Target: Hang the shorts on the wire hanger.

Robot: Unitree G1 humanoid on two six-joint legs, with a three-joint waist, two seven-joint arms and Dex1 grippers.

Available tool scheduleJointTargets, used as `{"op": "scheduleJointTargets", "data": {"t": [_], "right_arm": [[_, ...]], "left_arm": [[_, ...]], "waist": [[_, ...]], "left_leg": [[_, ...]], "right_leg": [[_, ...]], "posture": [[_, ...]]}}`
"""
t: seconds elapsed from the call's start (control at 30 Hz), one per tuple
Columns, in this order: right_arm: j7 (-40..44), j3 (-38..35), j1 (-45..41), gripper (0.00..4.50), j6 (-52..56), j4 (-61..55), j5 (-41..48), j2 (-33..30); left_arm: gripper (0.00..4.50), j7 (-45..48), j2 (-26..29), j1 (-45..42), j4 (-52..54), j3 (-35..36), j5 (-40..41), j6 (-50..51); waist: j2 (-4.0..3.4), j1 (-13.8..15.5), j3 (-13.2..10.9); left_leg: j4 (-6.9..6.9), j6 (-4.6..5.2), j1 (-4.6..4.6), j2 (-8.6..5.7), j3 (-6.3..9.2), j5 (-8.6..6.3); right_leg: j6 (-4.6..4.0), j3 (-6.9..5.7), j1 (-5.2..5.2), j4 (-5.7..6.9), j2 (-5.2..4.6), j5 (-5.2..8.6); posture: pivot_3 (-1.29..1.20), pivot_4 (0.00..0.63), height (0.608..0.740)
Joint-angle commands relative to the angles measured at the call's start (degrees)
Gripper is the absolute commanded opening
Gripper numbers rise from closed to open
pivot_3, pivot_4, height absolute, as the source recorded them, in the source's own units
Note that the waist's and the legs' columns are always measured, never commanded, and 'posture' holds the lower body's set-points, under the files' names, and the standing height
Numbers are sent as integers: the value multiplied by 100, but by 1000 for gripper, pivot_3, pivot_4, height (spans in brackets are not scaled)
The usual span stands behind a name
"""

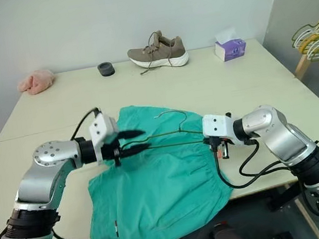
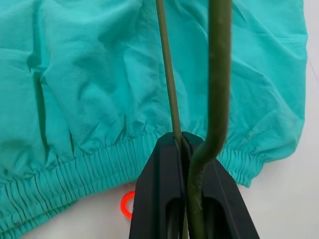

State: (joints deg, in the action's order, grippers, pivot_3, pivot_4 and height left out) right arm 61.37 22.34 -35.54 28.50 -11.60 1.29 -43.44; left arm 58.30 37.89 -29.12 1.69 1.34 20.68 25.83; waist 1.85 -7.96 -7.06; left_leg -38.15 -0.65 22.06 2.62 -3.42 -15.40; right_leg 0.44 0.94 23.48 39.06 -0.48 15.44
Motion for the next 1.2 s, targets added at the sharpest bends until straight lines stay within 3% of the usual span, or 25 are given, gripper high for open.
{"op": "scheduleJointTargets", "data": {"t": [0.03, 0.23, 0.47, 0.67, 0.93, 1.2], "right_arm": [[82, -333, 239, 0, 130, -372, 102, -261], [51, -817, 993, 0, 432, -639, 272, -703], [135, -2210, 2578, 0, 1895, -880, 1215, -1383], [-35, -2981, 3751, 0, 2529, -981, 1681, -1473], [-183, -3622, 3904, 0, 3427, -849, 2440, -1360], [-329, -3068, 3586, 0, 3563, -916, 2714, -1248]], "left_arm": [[2549, -348, -56, -297, -134, 809, 727, 614], [2549, -344, 177, -265, -309, 1063, 1055, 998], [2549, 446, 665, 697, -81, 264, 554, 354], [2549, 476, 557, 893, -97, 16, 361, 96], [2549, 475, 446, 885, -103, -108, 263, -22], [2549, 425, 390, 984, 113, -184, 215, 19]], "waist": [[1, -2, 1], [1, -6, 1], [-4, -6, 0], [11, 0, -6], [8, -35, -5], [11, -39, -7]], "left_leg": [[0, 0, 1, 1, 1, 0], [2, -1, 0, 2, 0, 0], [10, -2, -8, 0, -7, 0], [6, -1, -16, -2, -2, 0], [8, 0, -25, 0, -3, 0], [6, 1, -22, 0, -5, 0]], "right_leg": [[0, -1, 0, -1, 0, 0], [-1, 2, -1, -3, -3, -1], [-4, 5, -4, -7, -19, 1], [21, -1, -15, -5, -24, 16], [21, 7, -22, -8, 10, 15], [22, 8, -21, -9, 9, 15]], "posture": [[-177, 90, 740], [-184, 94, 740], [-212, 108, 740], [-232, 114, 740], [-232, 114, 740], [-221, 116, 740]]}}
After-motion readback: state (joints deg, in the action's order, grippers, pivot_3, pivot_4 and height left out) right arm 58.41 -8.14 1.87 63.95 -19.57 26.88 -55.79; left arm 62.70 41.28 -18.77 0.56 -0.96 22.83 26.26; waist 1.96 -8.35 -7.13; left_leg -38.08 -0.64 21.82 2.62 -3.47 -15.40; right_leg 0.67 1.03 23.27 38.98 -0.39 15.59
